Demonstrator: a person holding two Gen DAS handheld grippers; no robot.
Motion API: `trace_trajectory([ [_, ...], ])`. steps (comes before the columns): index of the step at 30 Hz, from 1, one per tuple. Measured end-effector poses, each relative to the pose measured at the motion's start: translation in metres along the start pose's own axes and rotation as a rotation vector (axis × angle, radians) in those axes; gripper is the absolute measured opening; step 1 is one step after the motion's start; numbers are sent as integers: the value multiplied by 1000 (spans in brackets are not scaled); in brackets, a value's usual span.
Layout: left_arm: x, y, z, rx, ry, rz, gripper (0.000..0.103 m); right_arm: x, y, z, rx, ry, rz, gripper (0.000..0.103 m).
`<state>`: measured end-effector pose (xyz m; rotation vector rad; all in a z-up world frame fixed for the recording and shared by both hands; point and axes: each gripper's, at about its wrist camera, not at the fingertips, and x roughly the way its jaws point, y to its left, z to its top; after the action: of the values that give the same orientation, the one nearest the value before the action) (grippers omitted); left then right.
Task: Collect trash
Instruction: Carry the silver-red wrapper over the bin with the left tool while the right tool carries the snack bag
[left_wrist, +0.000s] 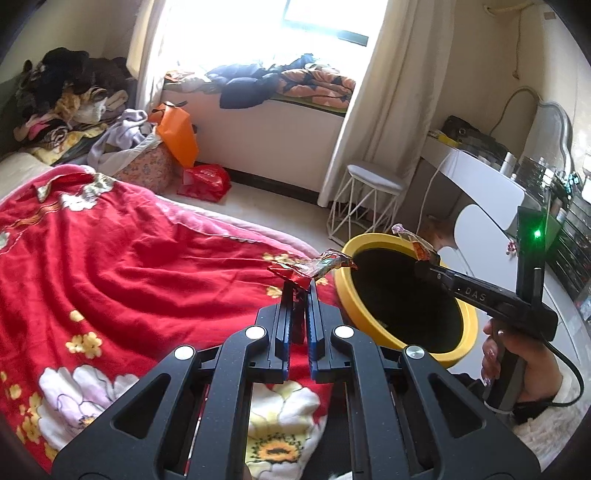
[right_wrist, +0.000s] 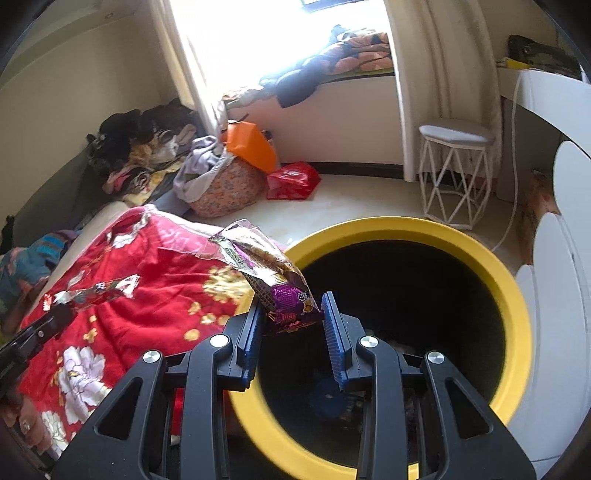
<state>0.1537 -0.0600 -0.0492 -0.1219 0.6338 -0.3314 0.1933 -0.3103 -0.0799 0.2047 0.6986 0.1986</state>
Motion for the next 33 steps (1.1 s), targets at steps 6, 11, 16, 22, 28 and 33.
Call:
trace_trajectory([
  [6, 7, -16, 0, 21, 8, -26, 4, -3, -17, -1, 29, -10, -48, 30],
  [11, 11, -30, 0, 44, 14, -51, 4, -4, -32, -1, 67, -16, -78, 30],
  [16, 18, -44, 0, 67, 23, -75, 4, -6, -43, -2, 95, -22, -99, 30],
  [22, 27, -59, -3, 102, 38, -91, 4, -8, -62, -3, 144, -24, -124, 30],
  [28, 38, -70, -4, 123, 56, -100, 4, -9, -73, -4, 170, -27, -142, 30],
  [33, 50, -79, -6, 144, 78, -106, 4, -9, -78, -7, 193, -21, -148, 30],
])
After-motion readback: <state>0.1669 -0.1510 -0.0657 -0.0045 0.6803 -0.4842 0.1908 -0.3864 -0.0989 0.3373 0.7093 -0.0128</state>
